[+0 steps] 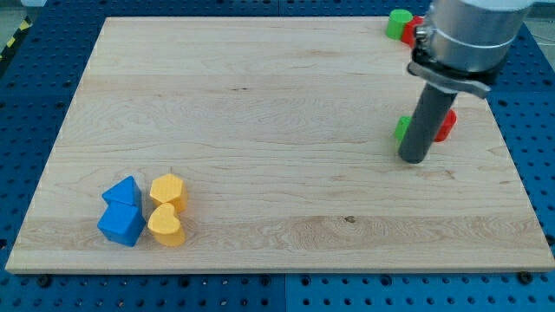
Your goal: Push the red circle into the red star
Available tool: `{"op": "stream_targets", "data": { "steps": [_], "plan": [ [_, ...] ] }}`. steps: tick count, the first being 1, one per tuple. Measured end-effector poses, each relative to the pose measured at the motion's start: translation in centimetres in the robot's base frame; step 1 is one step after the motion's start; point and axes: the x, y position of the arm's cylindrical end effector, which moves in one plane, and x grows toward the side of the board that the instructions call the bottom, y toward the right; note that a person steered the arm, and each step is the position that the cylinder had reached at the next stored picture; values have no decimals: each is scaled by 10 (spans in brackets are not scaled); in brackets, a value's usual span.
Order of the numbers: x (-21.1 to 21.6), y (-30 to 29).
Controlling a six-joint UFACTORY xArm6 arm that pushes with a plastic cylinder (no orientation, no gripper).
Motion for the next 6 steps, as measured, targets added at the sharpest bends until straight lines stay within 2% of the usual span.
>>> {"op": "stream_targets", "data": {
  "steps": [2,4,5,6],
  "plan": [
    [-13,29],
    [-44,45],
    [-69,41],
    [-111,36]
  ]
}}
